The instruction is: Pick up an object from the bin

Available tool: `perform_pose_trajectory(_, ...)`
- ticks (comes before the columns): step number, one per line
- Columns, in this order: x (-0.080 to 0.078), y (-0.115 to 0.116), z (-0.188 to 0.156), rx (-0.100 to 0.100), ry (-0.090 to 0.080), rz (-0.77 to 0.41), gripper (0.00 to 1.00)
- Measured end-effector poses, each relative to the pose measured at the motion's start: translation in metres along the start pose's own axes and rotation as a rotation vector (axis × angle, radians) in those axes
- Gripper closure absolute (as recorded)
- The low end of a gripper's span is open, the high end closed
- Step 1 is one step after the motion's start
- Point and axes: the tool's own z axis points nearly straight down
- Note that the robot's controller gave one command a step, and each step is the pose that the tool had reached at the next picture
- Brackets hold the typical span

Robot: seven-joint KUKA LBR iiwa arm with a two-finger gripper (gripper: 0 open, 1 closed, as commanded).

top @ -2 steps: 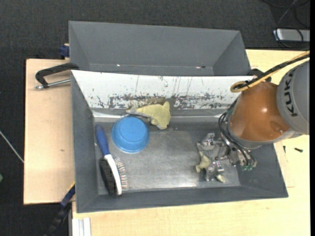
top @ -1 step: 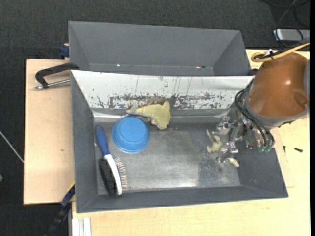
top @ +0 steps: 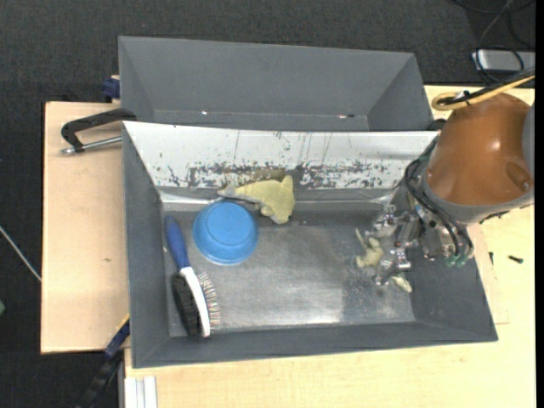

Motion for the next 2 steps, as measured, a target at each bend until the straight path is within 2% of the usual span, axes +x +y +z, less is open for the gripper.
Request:
perform_pose_trajectory(1,0.0,0.0,0.0,0.0,0.0,0.0,1.0)
perform_pose_trajectory(2,-0.004,-0.01,-0.076,0.003,-0.01,0.0,1.0)
